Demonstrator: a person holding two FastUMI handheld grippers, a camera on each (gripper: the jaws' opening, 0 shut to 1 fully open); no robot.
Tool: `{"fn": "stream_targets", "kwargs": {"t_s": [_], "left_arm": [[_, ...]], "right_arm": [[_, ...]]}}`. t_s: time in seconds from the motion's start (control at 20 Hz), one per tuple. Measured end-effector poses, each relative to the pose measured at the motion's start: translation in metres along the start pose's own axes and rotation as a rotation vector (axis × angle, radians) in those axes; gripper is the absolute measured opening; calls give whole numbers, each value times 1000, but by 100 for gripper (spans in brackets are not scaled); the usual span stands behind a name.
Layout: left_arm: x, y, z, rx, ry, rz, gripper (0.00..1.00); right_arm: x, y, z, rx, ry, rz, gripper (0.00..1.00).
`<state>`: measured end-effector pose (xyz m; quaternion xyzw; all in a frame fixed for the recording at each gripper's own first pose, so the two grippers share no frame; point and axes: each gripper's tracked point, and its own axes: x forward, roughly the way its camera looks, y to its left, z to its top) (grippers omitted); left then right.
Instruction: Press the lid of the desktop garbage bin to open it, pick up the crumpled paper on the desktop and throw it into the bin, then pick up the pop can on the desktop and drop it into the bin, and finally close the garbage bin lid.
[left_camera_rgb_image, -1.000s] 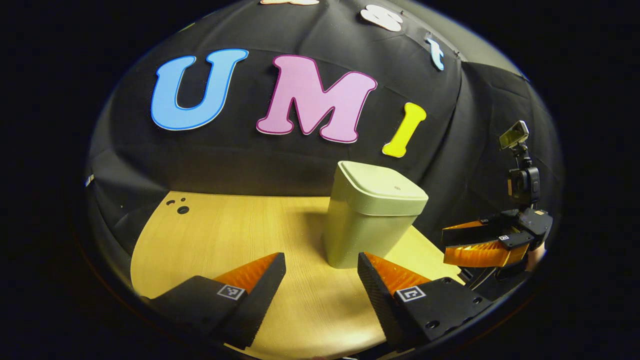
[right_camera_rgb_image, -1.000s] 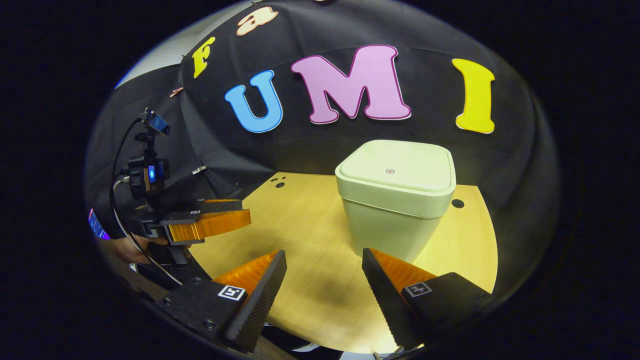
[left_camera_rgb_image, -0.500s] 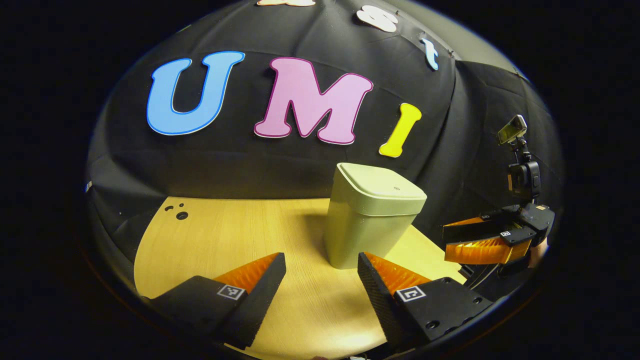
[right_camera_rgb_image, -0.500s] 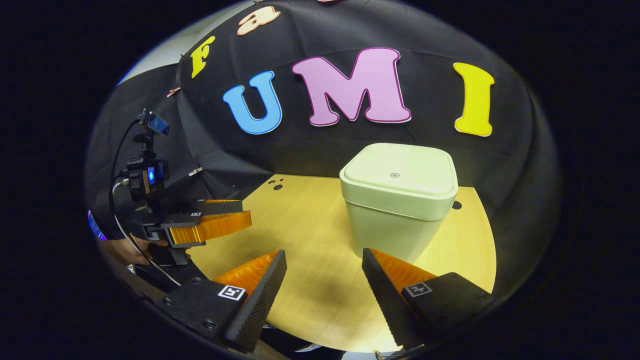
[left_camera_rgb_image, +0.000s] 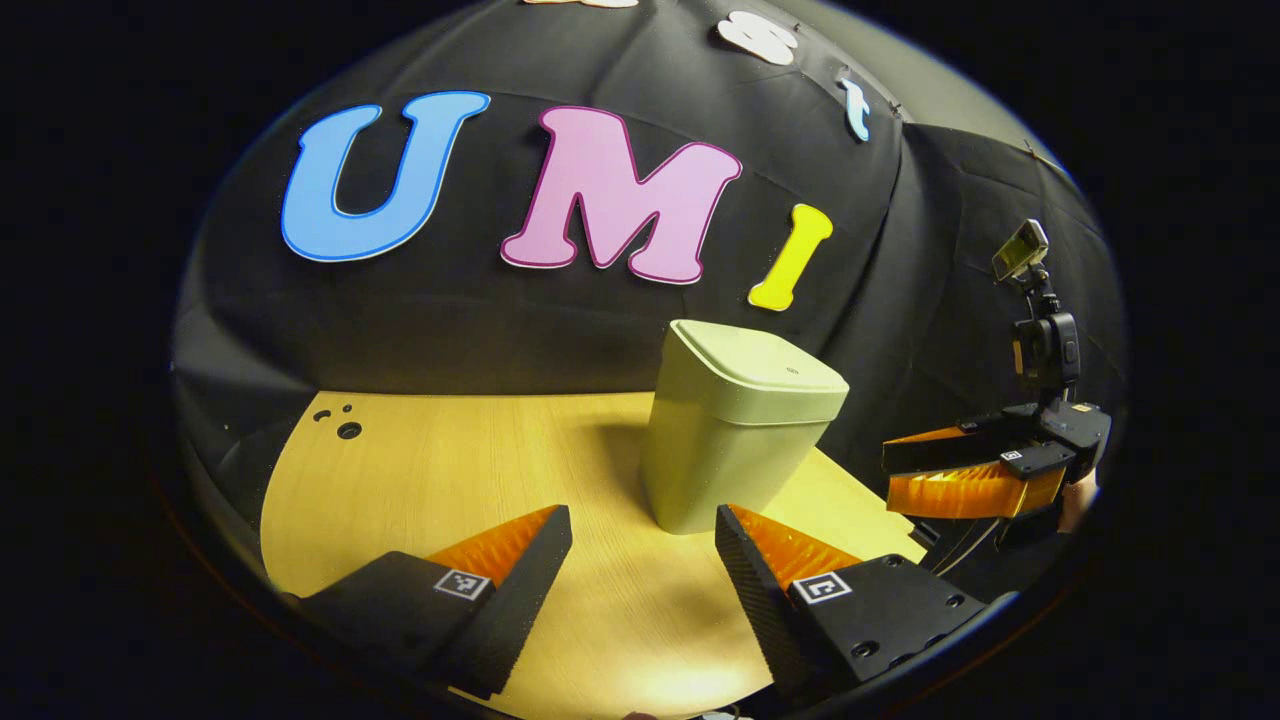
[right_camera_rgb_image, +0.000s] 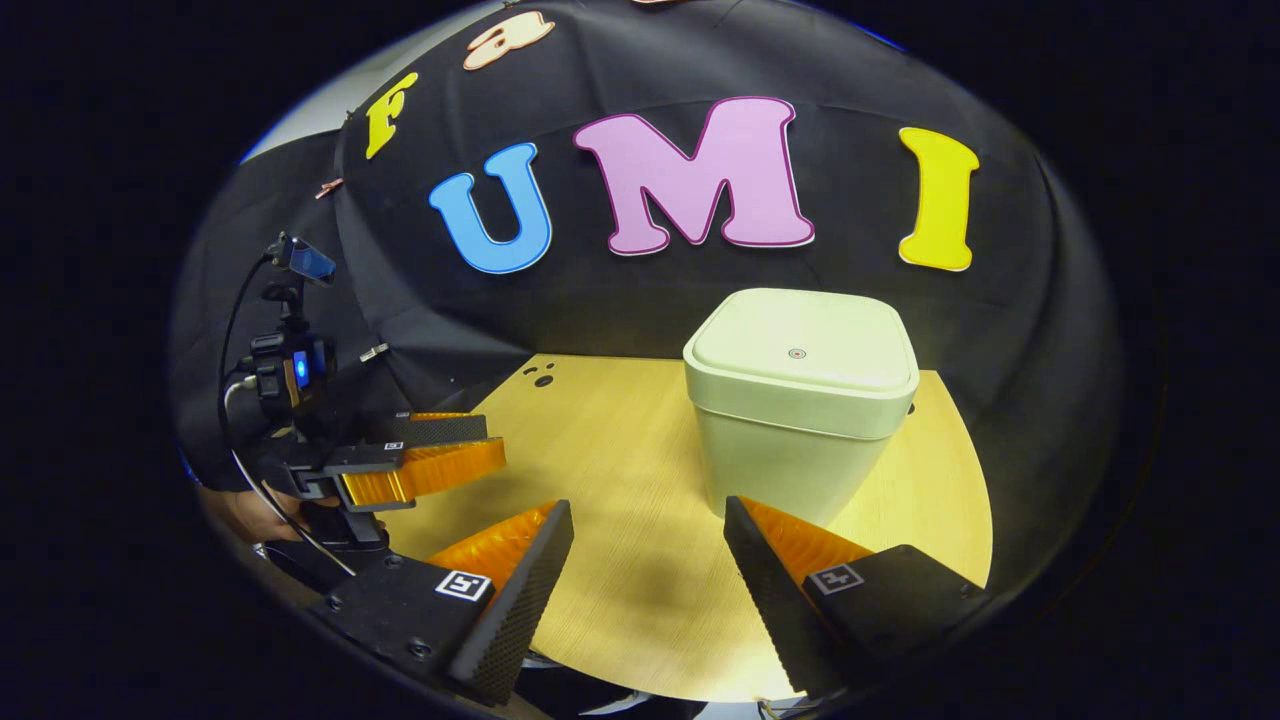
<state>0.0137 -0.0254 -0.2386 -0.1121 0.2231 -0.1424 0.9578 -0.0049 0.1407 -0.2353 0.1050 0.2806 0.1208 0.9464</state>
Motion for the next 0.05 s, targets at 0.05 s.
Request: {"fn": "stream_targets", "kwargs": {"t_s": [0.05], "left_arm": [[-1, 1, 0, -4, -2, -2, 94]], "right_arm": [[1, 1, 0, -4, 0, 0, 99]]}}
